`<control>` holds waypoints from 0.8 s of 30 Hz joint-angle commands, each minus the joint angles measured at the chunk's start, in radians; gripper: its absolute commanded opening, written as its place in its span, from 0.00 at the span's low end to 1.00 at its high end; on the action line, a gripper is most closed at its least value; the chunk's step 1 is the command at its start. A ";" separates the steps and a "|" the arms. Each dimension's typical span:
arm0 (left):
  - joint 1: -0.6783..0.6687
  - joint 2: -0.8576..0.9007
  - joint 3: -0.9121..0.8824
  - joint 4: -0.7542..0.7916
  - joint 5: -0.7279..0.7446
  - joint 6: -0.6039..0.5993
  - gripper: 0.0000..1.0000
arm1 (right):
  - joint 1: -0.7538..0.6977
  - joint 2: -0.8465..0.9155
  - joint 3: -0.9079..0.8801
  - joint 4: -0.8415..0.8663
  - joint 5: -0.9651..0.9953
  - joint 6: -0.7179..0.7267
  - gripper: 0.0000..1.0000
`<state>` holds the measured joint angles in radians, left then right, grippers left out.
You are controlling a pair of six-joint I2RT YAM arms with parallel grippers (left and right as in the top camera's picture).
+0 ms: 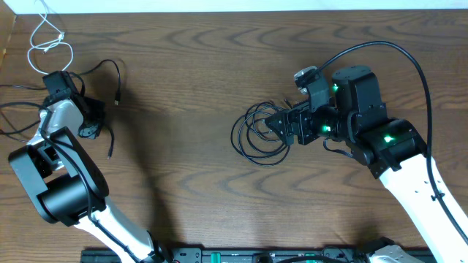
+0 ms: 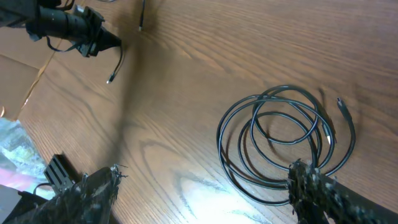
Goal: Untangle cables
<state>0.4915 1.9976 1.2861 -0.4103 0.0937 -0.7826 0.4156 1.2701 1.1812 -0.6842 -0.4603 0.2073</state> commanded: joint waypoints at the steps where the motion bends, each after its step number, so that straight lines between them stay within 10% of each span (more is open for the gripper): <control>1: 0.023 0.016 0.012 0.015 0.101 -0.043 0.08 | 0.004 0.008 0.002 -0.007 0.002 -0.014 0.85; 5: 0.053 0.016 0.016 0.027 0.197 -0.043 0.08 | 0.004 0.008 0.002 -0.008 0.002 -0.014 0.85; 9: 0.075 0.013 0.016 0.012 0.198 -0.006 0.36 | 0.004 0.010 0.002 -0.008 0.003 -0.014 0.86; 24: 0.005 0.010 0.016 0.013 0.063 0.022 0.42 | 0.004 0.013 0.002 -0.008 0.005 0.003 0.85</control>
<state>0.5228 1.9976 1.2865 -0.3927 0.2230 -0.7792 0.4156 1.2755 1.1812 -0.6914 -0.4553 0.2081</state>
